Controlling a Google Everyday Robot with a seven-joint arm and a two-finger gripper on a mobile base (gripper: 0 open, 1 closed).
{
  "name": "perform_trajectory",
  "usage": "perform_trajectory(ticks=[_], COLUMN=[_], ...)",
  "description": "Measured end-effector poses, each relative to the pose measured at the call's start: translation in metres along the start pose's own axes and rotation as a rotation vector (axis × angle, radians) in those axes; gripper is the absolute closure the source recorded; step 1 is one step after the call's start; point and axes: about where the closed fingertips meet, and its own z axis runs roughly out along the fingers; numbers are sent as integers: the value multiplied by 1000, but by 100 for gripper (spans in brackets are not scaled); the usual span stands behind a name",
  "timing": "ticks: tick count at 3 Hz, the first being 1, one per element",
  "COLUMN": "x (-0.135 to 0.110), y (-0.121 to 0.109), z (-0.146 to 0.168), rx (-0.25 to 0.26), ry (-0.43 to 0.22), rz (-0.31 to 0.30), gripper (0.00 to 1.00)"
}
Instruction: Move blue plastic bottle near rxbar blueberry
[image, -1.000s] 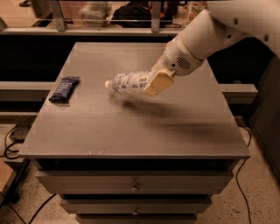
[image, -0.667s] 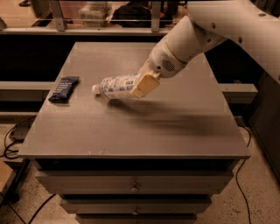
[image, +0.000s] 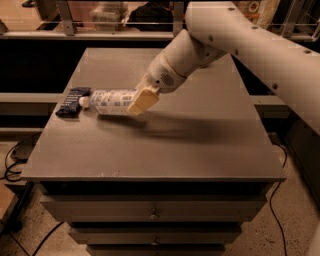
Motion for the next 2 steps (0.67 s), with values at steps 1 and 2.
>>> perform_trajectory(ticks=[1,2], x=[1,6], y=[-8,-14], z=[15,18], rx=[-6,12], ry=[-6,-5], rz=[14,32], gripper=[61,38])
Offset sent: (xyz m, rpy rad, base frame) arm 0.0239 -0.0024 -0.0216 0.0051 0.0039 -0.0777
